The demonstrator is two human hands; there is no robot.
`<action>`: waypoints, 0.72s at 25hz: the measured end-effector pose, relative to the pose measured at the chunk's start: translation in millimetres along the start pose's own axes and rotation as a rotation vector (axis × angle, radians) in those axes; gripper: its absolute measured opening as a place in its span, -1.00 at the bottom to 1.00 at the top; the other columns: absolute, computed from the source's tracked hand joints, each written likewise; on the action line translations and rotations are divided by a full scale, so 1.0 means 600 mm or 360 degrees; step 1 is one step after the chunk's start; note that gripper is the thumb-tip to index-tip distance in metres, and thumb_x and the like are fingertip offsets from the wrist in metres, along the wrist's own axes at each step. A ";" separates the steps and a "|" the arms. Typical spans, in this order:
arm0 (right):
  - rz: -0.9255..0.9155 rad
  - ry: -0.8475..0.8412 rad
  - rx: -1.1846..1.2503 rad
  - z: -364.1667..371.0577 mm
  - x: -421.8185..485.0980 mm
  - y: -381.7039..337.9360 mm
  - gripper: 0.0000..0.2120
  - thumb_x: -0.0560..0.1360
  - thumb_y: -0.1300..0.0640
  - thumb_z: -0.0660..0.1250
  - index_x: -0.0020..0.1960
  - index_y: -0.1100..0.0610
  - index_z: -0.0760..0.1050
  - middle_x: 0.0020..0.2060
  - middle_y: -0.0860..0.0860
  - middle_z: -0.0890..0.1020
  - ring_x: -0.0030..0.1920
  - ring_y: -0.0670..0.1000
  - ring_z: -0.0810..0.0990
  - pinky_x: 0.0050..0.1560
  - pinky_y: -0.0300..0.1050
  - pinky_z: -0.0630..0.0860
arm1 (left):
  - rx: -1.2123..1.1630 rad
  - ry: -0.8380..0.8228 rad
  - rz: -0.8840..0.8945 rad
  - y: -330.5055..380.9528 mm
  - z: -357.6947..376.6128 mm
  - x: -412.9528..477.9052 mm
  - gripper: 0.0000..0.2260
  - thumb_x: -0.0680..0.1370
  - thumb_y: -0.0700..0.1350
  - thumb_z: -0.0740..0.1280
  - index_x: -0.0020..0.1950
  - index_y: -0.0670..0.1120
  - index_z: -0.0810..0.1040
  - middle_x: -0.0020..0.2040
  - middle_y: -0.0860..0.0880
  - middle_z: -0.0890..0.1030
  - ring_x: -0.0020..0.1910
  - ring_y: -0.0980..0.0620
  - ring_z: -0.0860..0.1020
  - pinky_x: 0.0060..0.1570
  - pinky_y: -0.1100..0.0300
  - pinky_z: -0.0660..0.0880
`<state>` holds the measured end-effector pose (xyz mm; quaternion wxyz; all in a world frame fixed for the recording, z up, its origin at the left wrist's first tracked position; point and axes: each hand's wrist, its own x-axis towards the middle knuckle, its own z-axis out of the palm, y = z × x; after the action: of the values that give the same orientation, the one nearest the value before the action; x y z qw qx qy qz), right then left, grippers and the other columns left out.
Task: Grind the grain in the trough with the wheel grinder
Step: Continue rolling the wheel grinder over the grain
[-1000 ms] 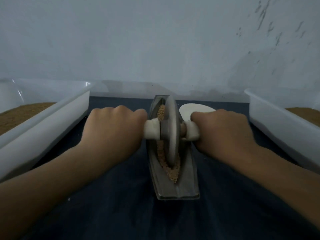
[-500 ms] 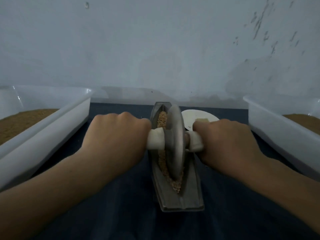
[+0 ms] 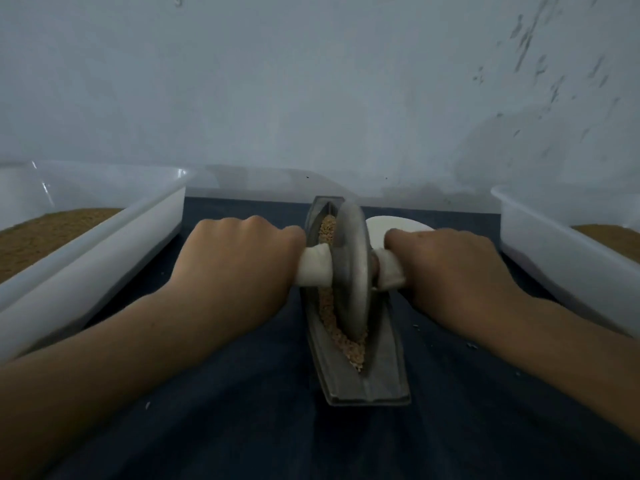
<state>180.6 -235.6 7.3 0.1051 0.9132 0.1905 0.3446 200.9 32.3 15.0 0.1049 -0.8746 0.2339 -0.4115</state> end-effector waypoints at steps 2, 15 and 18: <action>0.0073 0.0037 -0.0023 0.022 0.022 -0.003 -0.69 0.26 0.18 0.44 -0.15 0.02 0.32 -0.40 -0.13 0.29 -0.46 0.12 0.38 -0.42 -0.25 -0.03 | 0.0054 -0.0185 -0.0121 0.010 0.015 0.017 -0.77 0.27 -0.06 0.33 -0.27 0.01 0.26 -0.46 0.07 0.06 -0.54 0.09 -0.03 -0.46 0.30 -0.04; 0.0154 0.0065 -0.0099 0.009 0.011 0.005 -0.79 0.37 0.06 0.32 -0.13 -0.03 0.28 -0.39 -0.10 0.30 -0.41 0.10 0.30 -0.46 -0.23 0.04 | 0.0148 -0.0173 -0.0095 -0.005 -0.002 0.010 -0.79 0.34 0.02 0.30 -0.26 0.08 0.24 -0.45 0.08 0.15 -0.54 -0.02 0.13 -0.46 0.28 0.03; 0.0450 -0.0361 0.0000 0.028 0.101 -0.003 -0.84 0.52 0.13 0.33 0.10 0.03 0.49 -0.05 0.09 0.63 -0.05 0.21 0.61 -0.25 -0.06 0.32 | 0.0064 -0.0605 -0.0426 0.008 0.026 0.082 -0.91 0.54 -0.02 0.33 -0.02 0.01 0.56 -0.22 -0.03 0.49 -0.24 -0.12 0.55 -0.33 0.09 0.35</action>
<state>233.2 -209.4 30.2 0.0762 0.9639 0.0472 0.2508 238.5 3.7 36.3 0.1090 -0.9574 0.0837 -0.2541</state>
